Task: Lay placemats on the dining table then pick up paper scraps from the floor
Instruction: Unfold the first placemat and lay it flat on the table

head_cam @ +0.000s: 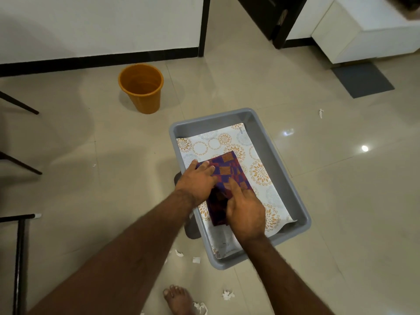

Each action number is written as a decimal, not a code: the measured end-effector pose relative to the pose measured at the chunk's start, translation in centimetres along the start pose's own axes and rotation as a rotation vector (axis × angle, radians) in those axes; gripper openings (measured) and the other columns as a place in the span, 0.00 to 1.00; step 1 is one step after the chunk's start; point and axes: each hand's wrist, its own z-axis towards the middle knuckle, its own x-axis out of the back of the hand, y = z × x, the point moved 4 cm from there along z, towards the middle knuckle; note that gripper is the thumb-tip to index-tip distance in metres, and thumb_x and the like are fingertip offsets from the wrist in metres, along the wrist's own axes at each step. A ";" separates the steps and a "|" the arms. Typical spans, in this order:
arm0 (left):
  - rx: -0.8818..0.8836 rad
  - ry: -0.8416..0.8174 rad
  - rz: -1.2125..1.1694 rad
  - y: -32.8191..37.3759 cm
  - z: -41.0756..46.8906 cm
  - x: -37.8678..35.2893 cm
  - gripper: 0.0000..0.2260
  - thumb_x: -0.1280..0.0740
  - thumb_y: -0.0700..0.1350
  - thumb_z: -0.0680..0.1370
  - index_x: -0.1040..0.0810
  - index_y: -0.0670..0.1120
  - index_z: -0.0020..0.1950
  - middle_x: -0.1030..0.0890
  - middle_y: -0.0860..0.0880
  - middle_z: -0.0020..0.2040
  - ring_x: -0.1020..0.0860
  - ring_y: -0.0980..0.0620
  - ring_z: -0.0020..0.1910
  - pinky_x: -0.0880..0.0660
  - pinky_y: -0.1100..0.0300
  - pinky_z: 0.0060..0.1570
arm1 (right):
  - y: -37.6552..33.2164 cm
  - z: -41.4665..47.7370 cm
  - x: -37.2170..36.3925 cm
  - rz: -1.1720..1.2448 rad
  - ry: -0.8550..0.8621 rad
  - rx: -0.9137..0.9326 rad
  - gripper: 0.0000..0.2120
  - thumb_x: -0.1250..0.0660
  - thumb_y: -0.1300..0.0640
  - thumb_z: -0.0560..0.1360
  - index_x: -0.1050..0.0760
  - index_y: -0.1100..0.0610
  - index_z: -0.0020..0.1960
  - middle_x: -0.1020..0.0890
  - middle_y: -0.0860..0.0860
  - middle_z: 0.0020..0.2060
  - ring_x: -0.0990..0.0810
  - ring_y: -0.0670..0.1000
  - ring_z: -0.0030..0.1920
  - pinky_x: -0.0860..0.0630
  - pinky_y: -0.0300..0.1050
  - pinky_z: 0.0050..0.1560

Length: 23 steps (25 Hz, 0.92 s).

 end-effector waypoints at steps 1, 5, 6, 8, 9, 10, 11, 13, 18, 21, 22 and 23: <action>0.005 0.014 -0.008 -0.5 -0.8 0.9 0.18 0.37 0.49 0.83 0.28 0.53 0.74 0.32 0.47 0.78 0.41 0.43 0.80 0.48 0.42 0.79 | -0.4 0.0 0.8 0.016 -0.005 -0.021 0.25 0.29 0.59 0.72 0.29 0.53 0.68 0.17 0.55 0.42 0.20 0.54 0.37 0.20 0.47 0.34; 0.060 0.102 -0.093 -3.1 -5.0 4.5 0.18 0.39 0.41 0.81 0.29 0.51 0.71 0.25 0.48 0.72 0.36 0.44 0.77 0.47 0.45 0.78 | -2.4 0.2 4.4 0.062 -0.051 -0.073 0.24 0.33 0.57 0.75 0.31 0.51 0.71 0.17 0.53 0.49 0.19 0.54 0.46 0.19 0.49 0.43; 0.077 0.113 -0.110 -4.2 -6.4 5.5 0.17 0.39 0.41 0.80 0.28 0.50 0.68 0.23 0.47 0.69 0.33 0.44 0.75 0.45 0.46 0.77 | -3.1 0.5 5.4 0.084 -0.070 -0.080 0.23 0.34 0.56 0.76 0.31 0.52 0.70 0.18 0.52 0.50 0.20 0.54 0.48 0.19 0.49 0.45; 0.109 0.133 -0.121 -6.2 -9.3 7.6 0.13 0.38 0.42 0.80 0.27 0.50 0.63 0.19 0.47 0.61 0.27 0.45 0.66 0.42 0.47 0.75 | -4.9 1.1 7.8 0.115 -0.074 -0.048 0.17 0.38 0.56 0.78 0.29 0.53 0.66 0.18 0.52 0.49 0.20 0.54 0.47 0.20 0.49 0.45; 0.129 0.138 -0.119 -7.4 -11.1 8.9 0.11 0.39 0.43 0.80 0.27 0.50 0.61 0.18 0.47 0.59 0.25 0.45 0.61 0.40 0.48 0.73 | -6.2 1.3 9.0 0.138 -0.071 -0.015 0.13 0.40 0.56 0.79 0.27 0.54 0.63 0.18 0.52 0.48 0.20 0.54 0.46 0.21 0.48 0.44; 0.149 0.136 -0.116 -8.5 -12.7 10.1 0.09 0.39 0.43 0.80 0.27 0.50 0.60 0.18 0.47 0.56 0.23 0.44 0.57 0.36 0.49 0.69 | -7.4 1.6 10.0 0.182 -0.065 0.012 0.12 0.41 0.57 0.79 0.26 0.54 0.61 0.18 0.51 0.47 0.20 0.53 0.46 0.21 0.47 0.44; 0.172 0.135 -0.124 -9.6 -14.5 11.3 0.07 0.39 0.44 0.81 0.28 0.50 0.58 0.17 0.47 0.54 0.23 0.45 0.52 0.32 0.52 0.62 | -8.7 1.9 10.8 0.247 -0.071 0.025 0.12 0.41 0.58 0.80 0.25 0.54 0.61 0.17 0.50 0.48 0.19 0.52 0.47 0.20 0.47 0.45; 0.229 0.121 -0.164 -11.8 -18.5 13.4 0.06 0.37 0.47 0.81 0.29 0.50 0.58 0.18 0.48 0.52 0.25 0.48 0.43 0.31 0.55 0.47 | -11.4 2.2 12.2 0.394 -0.120 0.049 0.14 0.40 0.58 0.81 0.24 0.54 0.65 0.17 0.50 0.53 0.19 0.50 0.51 0.19 0.47 0.52; 0.412 0.157 -0.255 -17.3 -30.0 16.4 0.05 0.37 0.53 0.82 0.30 0.54 0.54 0.19 0.51 0.50 0.24 0.52 0.43 0.28 0.56 0.41 | -21.3 2.3 16.0 0.564 -0.262 0.186 0.17 0.35 0.55 0.81 0.26 0.54 0.69 0.17 0.49 0.55 0.18 0.47 0.52 0.18 0.39 0.47; 0.573 0.174 -0.308 -20.4 -39.2 17.5 0.07 0.34 0.54 0.79 0.31 0.56 0.52 0.20 0.53 0.49 0.22 0.53 0.44 0.23 0.55 0.42 | -29.3 0.5 17.9 0.631 -0.402 0.281 0.18 0.35 0.54 0.80 0.27 0.52 0.69 0.18 0.48 0.56 0.18 0.48 0.54 0.18 0.38 0.45; 0.606 0.191 -0.343 -21.0 -41.8 18.0 0.07 0.33 0.54 0.78 0.31 0.57 0.51 0.20 0.54 0.49 0.22 0.54 0.44 0.21 0.55 0.43 | -31.7 -0.2 18.7 0.647 -0.433 0.319 0.18 0.34 0.55 0.80 0.27 0.52 0.69 0.18 0.48 0.55 0.18 0.48 0.54 0.18 0.38 0.46; 0.644 0.212 -0.383 -21.6 -44.9 18.8 0.07 0.32 0.53 0.78 0.30 0.57 0.50 0.20 0.54 0.48 0.22 0.55 0.44 0.21 0.55 0.43 | -34.5 -1.0 19.6 0.670 -0.465 0.358 0.18 0.34 0.56 0.79 0.27 0.53 0.69 0.18 0.49 0.54 0.18 0.49 0.54 0.18 0.37 0.45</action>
